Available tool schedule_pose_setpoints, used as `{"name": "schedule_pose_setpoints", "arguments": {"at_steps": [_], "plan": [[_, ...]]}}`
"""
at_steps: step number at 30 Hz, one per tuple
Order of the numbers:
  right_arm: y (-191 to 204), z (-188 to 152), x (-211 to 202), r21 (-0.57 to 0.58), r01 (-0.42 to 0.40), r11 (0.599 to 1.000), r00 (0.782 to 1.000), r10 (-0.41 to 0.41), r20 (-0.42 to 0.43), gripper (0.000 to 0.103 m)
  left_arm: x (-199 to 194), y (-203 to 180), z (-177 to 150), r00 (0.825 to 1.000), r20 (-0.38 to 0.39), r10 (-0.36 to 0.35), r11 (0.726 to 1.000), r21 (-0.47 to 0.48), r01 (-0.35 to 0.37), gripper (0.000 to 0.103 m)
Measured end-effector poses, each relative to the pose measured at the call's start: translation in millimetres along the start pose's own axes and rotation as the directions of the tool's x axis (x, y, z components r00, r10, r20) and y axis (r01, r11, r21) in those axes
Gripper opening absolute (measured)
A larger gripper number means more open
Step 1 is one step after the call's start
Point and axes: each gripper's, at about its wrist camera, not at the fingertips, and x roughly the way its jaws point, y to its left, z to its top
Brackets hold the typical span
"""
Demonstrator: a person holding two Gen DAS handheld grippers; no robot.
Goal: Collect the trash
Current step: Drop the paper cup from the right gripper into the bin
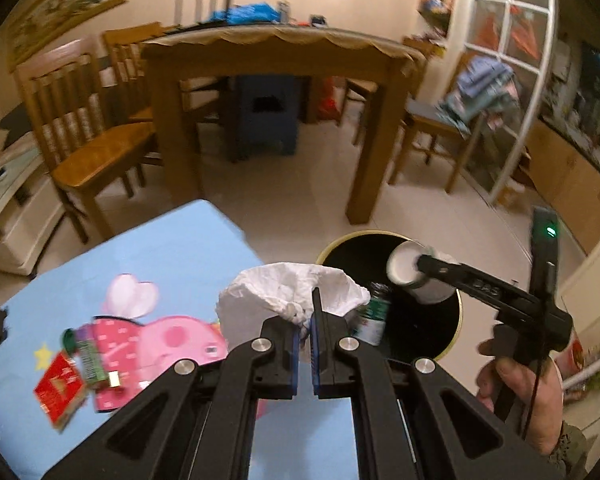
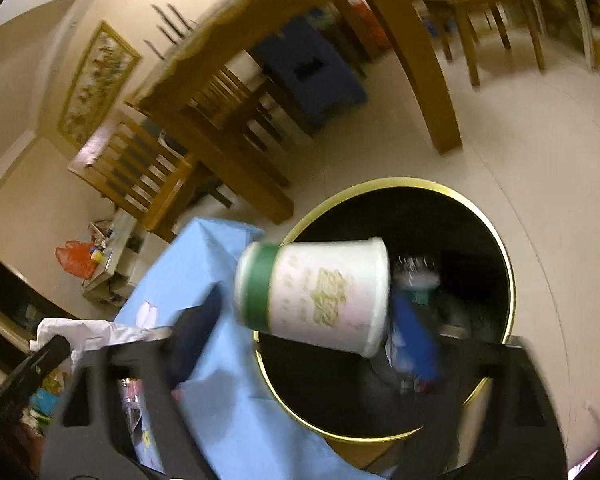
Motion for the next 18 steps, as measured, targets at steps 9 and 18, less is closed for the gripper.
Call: {"name": "schedule_pose_setpoints", "arguments": {"at_steps": [9, 18], "plan": [[-48, 7, -28, 0.164, -0.005, 0.986, 0.994, -0.013, 0.109, 0.092, 58, -47, 9, 0.996, -0.075, -0.051, 0.996, 0.064, 0.056, 0.004], [-89, 7, -81, 0.277, -0.008, 0.961, 0.949, -0.079, 0.304, 0.095, 87, -85, 27, 0.994, -0.081, -0.078, 0.990, 0.107, 0.087, 0.026]]}}
